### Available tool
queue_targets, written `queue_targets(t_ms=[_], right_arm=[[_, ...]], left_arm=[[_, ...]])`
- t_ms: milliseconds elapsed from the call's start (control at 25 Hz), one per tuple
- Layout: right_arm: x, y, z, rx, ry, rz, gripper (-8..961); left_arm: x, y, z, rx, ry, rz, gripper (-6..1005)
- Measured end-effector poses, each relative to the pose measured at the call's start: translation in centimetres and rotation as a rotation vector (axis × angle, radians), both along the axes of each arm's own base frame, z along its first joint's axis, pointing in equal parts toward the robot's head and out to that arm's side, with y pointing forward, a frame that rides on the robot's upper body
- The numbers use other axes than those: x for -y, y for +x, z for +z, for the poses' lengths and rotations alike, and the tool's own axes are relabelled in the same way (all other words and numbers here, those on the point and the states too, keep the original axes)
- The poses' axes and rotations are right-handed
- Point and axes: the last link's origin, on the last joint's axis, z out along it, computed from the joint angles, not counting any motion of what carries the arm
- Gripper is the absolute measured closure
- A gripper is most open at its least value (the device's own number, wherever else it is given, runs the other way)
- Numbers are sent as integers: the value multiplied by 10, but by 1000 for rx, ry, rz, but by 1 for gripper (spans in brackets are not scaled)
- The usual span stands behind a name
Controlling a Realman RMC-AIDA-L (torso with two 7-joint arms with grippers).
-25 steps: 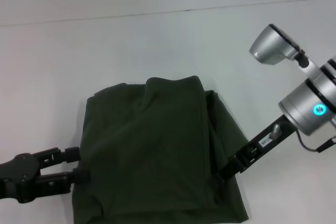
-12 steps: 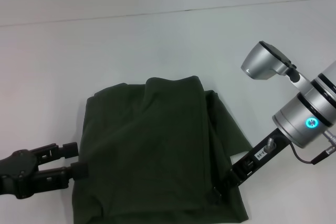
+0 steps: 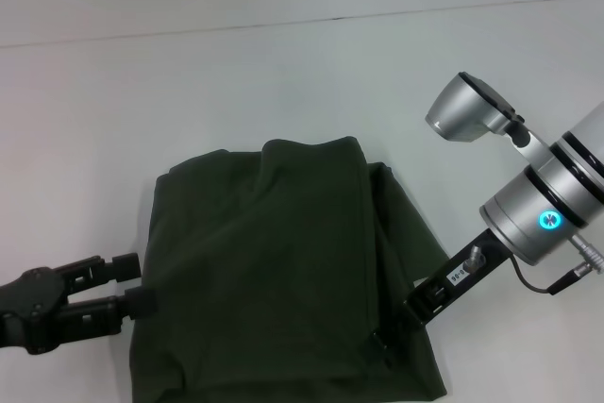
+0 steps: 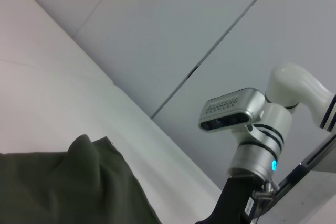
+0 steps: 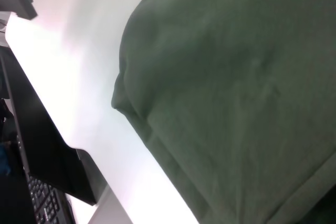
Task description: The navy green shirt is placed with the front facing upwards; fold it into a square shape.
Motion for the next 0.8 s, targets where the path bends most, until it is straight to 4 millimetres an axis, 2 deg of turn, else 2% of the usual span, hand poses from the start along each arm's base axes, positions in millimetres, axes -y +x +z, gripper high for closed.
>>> queue_targets(t_ms=[520,720,800], right_arm=[[-1,0,-3,8,6,-23,661],[0,0,-3,8,3,-24,880],[1,0,-3,8,-3,-25,896]], left_arm=[[-1,1,2,12,9,-4,95],[0,1,2,12,7,-3,95],[0,1,2,13,7,-3,94]])
